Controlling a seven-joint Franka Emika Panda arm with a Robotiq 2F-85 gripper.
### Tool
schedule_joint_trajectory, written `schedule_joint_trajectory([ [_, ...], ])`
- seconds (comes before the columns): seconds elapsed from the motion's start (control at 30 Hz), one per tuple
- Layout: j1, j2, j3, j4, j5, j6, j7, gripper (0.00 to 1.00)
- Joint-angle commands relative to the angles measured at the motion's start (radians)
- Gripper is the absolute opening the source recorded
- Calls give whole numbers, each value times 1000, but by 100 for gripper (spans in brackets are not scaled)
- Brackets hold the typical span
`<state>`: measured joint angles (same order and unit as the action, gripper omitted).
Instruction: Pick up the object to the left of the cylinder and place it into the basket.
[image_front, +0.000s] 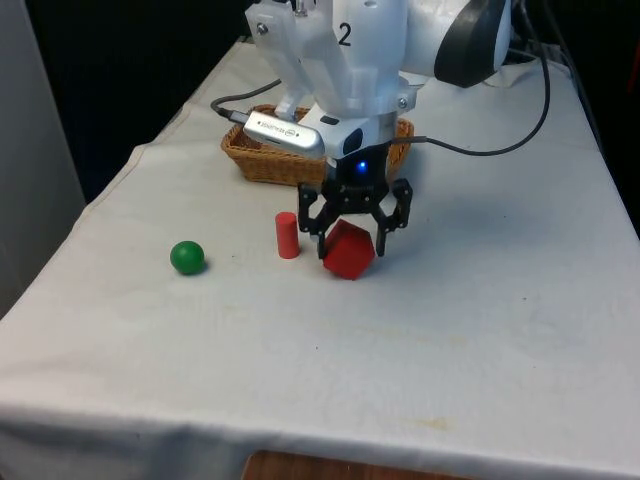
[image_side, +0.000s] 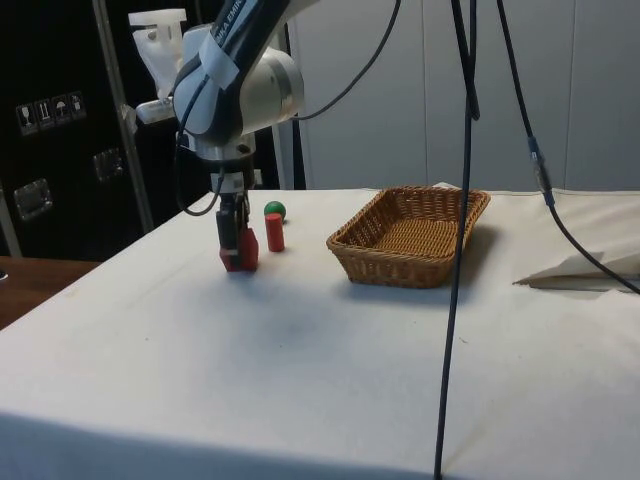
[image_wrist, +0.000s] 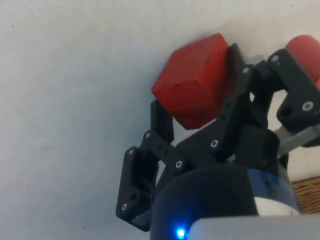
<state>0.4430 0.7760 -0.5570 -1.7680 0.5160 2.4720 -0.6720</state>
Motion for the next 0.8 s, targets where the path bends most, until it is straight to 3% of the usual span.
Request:
schedule_joint_trajectory([
  [0.0, -1, 2, 1, 1, 1, 1, 0, 61],
  [0.03, 1, 3, -2, 1, 1, 2, 1, 41],
  [0.1, 0, 0, -6, -1, -1, -1, -1, 21],
  [0.13, 2, 3, -2, 1, 2, 1, 0, 21],
  [0.2, 2, 3, -2, 1, 2, 1, 0, 0],
  [0.43, 2, 3, -2, 1, 2, 1, -1, 0],
  [0.73, 25, -56, -36, -14, -17, -36, 4, 0],
  [0.77, 18, -50, -29, -6, -9, -36, -1, 0],
])
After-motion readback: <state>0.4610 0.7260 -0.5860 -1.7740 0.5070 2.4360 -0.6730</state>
